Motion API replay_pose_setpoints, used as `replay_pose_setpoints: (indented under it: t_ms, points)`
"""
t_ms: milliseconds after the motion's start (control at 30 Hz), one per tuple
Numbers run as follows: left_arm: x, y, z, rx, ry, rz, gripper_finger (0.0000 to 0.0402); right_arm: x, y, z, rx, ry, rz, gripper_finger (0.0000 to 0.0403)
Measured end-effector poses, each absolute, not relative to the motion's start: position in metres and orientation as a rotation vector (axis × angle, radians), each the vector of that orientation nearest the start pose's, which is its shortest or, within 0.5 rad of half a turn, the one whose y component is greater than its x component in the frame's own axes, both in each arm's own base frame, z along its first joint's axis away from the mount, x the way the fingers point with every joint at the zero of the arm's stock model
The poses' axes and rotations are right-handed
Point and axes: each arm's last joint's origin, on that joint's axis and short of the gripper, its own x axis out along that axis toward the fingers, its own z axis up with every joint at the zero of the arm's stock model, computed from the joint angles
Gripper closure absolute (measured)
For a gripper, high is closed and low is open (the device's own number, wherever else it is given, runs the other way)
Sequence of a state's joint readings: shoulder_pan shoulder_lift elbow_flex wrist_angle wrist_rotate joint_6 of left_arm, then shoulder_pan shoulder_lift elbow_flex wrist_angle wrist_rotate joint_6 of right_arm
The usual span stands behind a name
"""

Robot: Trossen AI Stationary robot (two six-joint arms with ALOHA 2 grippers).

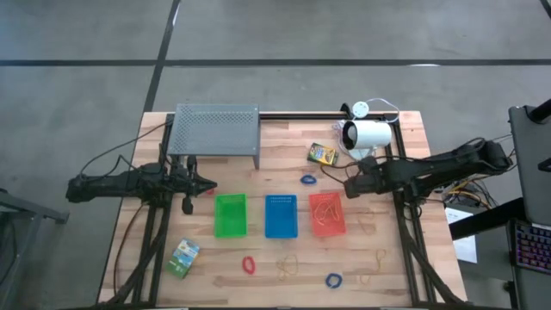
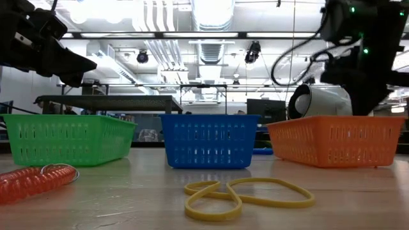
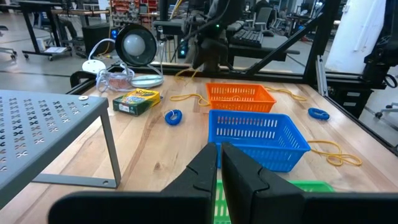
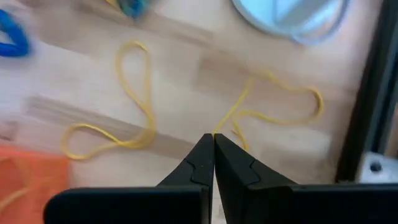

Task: Pick & Place Office Desk Supplies
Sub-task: Put the yellow rubber band into the orange bin

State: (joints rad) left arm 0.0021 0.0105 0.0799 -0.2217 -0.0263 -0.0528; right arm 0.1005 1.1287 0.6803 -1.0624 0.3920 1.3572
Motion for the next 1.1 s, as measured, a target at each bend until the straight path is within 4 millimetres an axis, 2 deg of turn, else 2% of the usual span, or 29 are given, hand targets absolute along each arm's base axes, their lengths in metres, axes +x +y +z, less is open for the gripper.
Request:
replay_pose_setpoints:
  t_ms: [400,833,933,1100]
  points:
    - [0.092,0.001,0.168,-0.051,0.151,0.032,0.0374,0.173,0.012,0.243,0.54,0.835,-0.908,0.0395]
    - [0.092,0.001,0.168,-0.051,0.151,0.032,0.0374,0.176,0.042,0.3,0.297,0.679,-0.679,0.0395]
    - [0.092,0.001,0.168,-0.051,0.151,0.032,0.0374,0.178,0.051,0.306,0.269,0.667,-0.626,0.0395]
    - [0.092,0.001,0.168,-0.051,0.152,0.032,0.0374,0.18,0.063,0.305,0.241,0.669,-0.563,0.0395]
